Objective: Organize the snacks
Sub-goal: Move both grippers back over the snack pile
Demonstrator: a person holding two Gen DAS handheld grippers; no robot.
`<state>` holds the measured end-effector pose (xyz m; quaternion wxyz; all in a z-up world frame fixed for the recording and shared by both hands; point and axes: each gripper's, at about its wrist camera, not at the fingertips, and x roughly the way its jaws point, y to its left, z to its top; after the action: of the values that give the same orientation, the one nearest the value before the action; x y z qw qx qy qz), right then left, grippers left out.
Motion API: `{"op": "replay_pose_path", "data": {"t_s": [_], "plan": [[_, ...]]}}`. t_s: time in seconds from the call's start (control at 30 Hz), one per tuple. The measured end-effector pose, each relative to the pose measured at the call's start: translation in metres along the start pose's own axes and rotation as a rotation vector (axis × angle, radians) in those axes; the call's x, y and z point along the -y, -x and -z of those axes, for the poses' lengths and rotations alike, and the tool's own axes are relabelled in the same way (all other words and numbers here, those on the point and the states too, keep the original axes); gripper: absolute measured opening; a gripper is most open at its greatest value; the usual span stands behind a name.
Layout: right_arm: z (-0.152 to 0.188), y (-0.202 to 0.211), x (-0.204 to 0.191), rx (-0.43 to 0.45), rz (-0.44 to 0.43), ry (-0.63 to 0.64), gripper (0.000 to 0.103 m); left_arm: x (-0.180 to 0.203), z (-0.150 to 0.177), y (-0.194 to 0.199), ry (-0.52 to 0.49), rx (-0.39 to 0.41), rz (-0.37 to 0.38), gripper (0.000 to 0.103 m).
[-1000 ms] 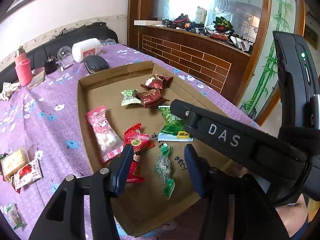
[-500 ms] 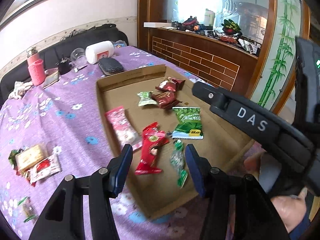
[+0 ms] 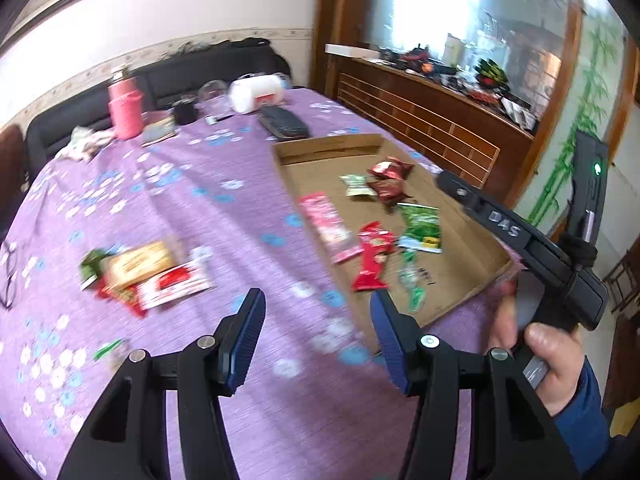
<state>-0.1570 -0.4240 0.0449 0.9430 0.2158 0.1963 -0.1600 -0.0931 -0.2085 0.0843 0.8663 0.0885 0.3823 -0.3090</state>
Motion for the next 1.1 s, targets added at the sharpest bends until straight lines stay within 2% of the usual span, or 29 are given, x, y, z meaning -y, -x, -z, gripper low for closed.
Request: {"op": "replay_pose_path", "data": {"t_s": [0.17, 0.4, 0.53, 0.6, 0.67, 0.8, 0.93, 1.03, 1.07, 1.1], "plan": [[0.007, 0.009, -0.026, -0.025, -0.044, 0.075, 0.065, -0.064, 0.015, 0.016, 0.112, -0.006, -0.053, 0.054], [0.017, 0.006, -0.09, -0.164, -0.195, 0.188, 0.065, -0.158, 0.043, 0.026, 0.286, -0.061, -0.153, 0.055], [0.018, -0.009, -0.132, -0.275, -0.337, 0.204, 0.066, -0.191, 0.054, 0.022, 0.391, -0.108, -0.124, 0.055], [0.018, -0.025, -0.156, -0.351, -0.413, 0.208, 0.066, -0.197, 0.057, 0.013, 0.437, -0.143, -0.088, 0.055], [0.019, -0.041, -0.175, -0.394, -0.453, 0.211, 0.066, -0.191, 0.058, 0.006, 0.429, -0.154, -0.065, 0.055], [0.03, -0.095, -0.203, -0.479, -0.448, 0.196, 0.066, -0.177, 0.056, -0.008, 0.374, -0.163, -0.116, 0.054], [0.047, -0.124, -0.194, -0.518, -0.439, 0.162, 0.066, -0.169, 0.053, -0.024, 0.366, -0.187, -0.094, 0.054], [0.045, -0.13, -0.188, -0.51, -0.449, 0.169, 0.066, -0.158, 0.047, -0.035, 0.3, -0.157, -0.184, 0.05], [0.044, -0.132, -0.188, -0.504, -0.459, 0.163, 0.066, -0.157, 0.044, -0.037, 0.295, -0.152, -0.207, 0.041], [0.045, -0.137, -0.188, -0.506, -0.465, 0.155, 0.066, -0.157, 0.042, -0.039, 0.293, -0.149, -0.227, 0.037]]}}
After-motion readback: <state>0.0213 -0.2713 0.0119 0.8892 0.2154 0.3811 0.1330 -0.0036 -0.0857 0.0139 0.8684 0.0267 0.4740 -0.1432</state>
